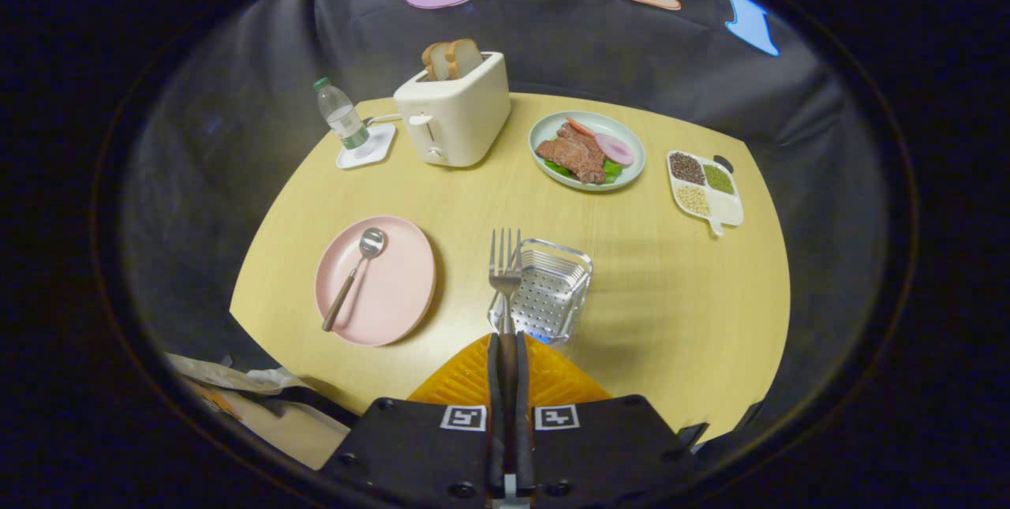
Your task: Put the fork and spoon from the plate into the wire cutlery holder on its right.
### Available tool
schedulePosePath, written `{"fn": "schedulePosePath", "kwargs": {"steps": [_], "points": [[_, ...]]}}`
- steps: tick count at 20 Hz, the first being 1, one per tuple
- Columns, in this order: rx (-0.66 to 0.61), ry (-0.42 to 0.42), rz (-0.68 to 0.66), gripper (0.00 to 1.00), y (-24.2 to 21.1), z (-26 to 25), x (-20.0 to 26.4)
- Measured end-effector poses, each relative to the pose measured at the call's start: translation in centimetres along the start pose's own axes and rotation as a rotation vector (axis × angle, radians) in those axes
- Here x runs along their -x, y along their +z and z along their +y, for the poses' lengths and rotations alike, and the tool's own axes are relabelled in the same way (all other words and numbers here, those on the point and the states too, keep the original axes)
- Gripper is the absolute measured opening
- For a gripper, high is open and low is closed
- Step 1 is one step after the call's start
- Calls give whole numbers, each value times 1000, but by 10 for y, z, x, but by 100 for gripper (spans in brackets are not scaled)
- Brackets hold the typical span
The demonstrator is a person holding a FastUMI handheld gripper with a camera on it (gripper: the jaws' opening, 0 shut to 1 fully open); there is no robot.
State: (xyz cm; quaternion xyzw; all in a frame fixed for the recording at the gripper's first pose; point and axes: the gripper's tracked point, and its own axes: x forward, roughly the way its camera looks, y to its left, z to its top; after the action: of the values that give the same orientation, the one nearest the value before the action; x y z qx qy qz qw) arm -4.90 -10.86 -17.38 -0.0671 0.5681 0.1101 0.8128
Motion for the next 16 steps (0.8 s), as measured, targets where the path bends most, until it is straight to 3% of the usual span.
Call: {"fn": "schedulePosePath", "kwargs": {"steps": [16], "points": [[148,7,187,8,-20,-25,-15]]}}
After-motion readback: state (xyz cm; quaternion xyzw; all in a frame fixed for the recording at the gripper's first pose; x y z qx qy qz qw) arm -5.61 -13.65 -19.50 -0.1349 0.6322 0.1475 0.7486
